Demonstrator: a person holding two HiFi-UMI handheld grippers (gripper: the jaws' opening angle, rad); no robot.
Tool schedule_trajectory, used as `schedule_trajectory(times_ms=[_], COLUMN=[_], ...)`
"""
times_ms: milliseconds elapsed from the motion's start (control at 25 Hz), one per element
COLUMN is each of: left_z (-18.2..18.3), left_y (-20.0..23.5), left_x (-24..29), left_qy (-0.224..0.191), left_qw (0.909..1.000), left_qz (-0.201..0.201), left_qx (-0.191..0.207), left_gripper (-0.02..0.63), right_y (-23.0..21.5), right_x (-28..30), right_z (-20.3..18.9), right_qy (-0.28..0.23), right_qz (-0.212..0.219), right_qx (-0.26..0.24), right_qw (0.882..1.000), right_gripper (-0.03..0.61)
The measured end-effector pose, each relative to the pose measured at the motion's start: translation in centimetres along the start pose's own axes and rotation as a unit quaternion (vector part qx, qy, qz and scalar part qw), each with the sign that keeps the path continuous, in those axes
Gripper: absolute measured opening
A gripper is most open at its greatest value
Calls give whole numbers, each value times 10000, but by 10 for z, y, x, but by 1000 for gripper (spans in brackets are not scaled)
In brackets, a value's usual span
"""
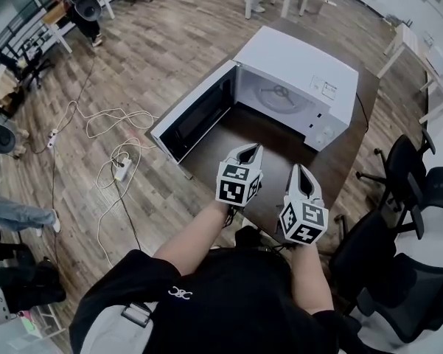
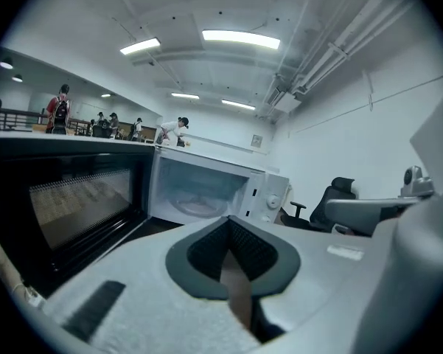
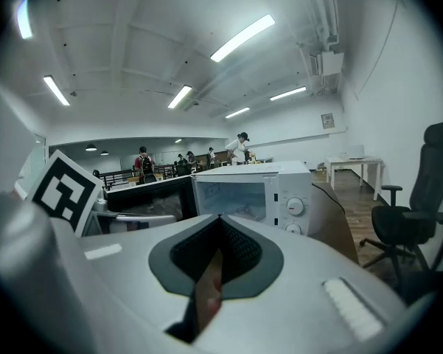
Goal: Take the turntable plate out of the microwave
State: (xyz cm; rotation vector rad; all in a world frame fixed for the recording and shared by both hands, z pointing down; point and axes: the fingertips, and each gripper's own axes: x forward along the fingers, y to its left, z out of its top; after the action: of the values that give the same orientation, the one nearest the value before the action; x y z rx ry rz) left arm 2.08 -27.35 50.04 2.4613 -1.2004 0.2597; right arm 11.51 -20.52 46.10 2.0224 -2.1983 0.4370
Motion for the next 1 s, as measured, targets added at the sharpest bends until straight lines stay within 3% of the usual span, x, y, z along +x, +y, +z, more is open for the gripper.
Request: schedule_trajectory(times_ms=[200,560,680,800,1000], left_z=[-4,-5,-13,-19,-21], left_y=[22,63,73,82,95], left_x=[47,130,158,185,216], left_qy=[121,208,284,280,31], left_qw=[9988,9969,9934,9801,9445], left_qz=[108,396,368,135,-154], left_qx=[-458,-653,-1045,-1959,-3283], left_gripper=[9,9,9,9,9], right_y=[-21,-52,-65,-75,-93], right_x=[20,65,80,92,108], right_z=[-5,-7,-8,-11,-22], right_qy=[152,320,371,440,606], right_qz=[-15,71,74,84,50], right_qx=[30,-98,-92,-56,78], right_qw=[9999,9994,9992,9990,9981], right_gripper=[9,9,9,9,9])
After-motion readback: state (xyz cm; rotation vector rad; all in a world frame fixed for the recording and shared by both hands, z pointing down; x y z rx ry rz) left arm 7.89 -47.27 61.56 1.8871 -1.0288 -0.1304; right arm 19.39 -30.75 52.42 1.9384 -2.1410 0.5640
